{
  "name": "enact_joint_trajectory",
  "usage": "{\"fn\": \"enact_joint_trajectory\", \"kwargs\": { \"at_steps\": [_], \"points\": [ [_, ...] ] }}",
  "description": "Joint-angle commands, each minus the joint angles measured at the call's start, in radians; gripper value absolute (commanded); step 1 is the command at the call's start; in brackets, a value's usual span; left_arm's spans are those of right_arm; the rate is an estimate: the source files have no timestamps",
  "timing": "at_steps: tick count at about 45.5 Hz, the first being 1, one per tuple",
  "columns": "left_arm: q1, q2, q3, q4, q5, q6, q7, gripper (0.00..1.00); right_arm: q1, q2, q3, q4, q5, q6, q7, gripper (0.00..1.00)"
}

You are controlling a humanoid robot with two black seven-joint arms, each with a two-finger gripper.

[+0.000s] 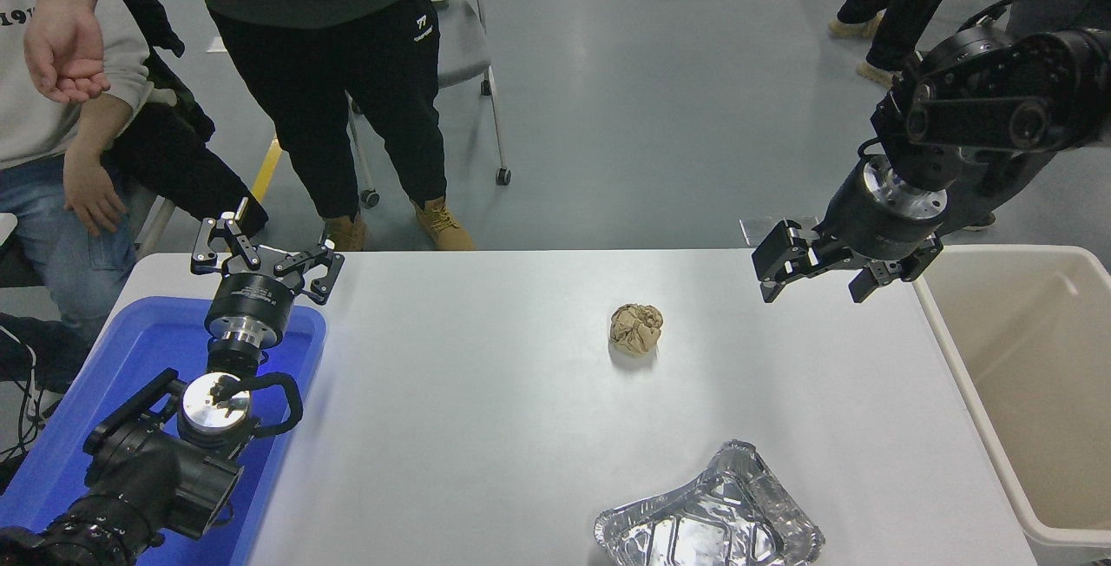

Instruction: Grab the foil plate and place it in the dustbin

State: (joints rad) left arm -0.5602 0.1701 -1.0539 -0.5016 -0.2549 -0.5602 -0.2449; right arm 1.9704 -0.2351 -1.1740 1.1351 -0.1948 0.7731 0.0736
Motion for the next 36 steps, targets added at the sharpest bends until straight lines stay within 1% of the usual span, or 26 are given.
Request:
{"fn": "enact_joint_trajectory", "kwargs": {
  "at_steps": [1,24,36],
  "points": [
    [-0.001,-0.001,0.000,0.000,0.000,0.000,-0.001,0.99,0.005,0.000,0.000,0.000,0.000,0.000,0.000,1.00],
    [-0.001,-0.001,0.000,0.000,0.000,0.000,-0.001,0.99,-0.008,0.013,0.002,-0.008,0.008,0.000,0.000,1.00],
    [-0.001,-0.001,0.000,0.000,0.000,0.000,-0.001,0.99,-0.024,0.030,-0.010,-0.055,0.003,0.000,0.000,1.00]
  ]
}}
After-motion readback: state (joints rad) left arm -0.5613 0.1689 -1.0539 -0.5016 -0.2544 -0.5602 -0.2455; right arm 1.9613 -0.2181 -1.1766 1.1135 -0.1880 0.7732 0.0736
